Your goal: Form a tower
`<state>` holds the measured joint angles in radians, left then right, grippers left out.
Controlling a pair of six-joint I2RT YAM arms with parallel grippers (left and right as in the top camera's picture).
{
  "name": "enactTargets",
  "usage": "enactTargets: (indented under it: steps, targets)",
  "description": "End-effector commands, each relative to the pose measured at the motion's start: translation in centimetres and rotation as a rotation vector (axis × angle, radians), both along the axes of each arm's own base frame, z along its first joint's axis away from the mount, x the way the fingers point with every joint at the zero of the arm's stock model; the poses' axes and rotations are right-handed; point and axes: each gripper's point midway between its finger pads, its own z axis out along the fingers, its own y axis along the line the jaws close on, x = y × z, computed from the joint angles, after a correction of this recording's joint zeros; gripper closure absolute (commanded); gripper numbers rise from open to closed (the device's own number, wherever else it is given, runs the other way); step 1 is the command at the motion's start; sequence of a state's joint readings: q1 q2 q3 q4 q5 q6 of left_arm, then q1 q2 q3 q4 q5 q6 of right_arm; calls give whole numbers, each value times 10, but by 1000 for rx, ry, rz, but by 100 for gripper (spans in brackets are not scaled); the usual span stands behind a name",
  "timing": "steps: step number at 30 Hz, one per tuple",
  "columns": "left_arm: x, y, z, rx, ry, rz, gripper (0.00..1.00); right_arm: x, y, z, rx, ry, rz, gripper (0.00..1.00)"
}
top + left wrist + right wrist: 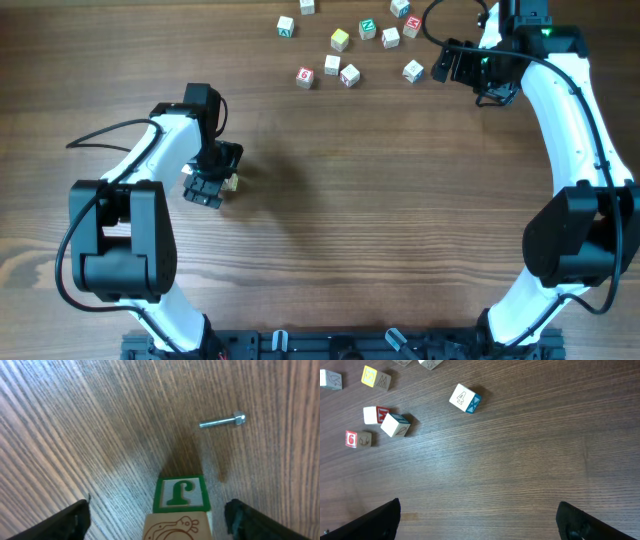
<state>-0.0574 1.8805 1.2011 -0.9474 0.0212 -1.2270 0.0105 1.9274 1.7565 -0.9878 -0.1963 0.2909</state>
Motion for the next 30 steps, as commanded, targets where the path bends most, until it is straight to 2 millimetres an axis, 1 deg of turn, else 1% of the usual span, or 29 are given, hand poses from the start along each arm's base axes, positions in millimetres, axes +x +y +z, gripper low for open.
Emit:
enactTargets:
  steps: [1,4,13,23,27,30]
  targets:
    - [-1,1,-4,3,4,15,20,1,-1,-6,-16,12,-2,0]
    - [-1,-1,-4,-4,3,16,34,1,-1,-6,-16,12,-2,0]
    - [-1,-2,-4,-15,3,17,50,1,-1,-6,-16,12,-2,1]
    - [-1,-2,-4,-15,3,17,60,1,-1,-6,-16,12,-2,0]
    - [-1,-2,-4,-15,3,17,62,1,-1,-6,-16,12,-2,0]
    - [-1,-2,-4,-15,3,17,62,1,-1,-6,-16,12,-2,0]
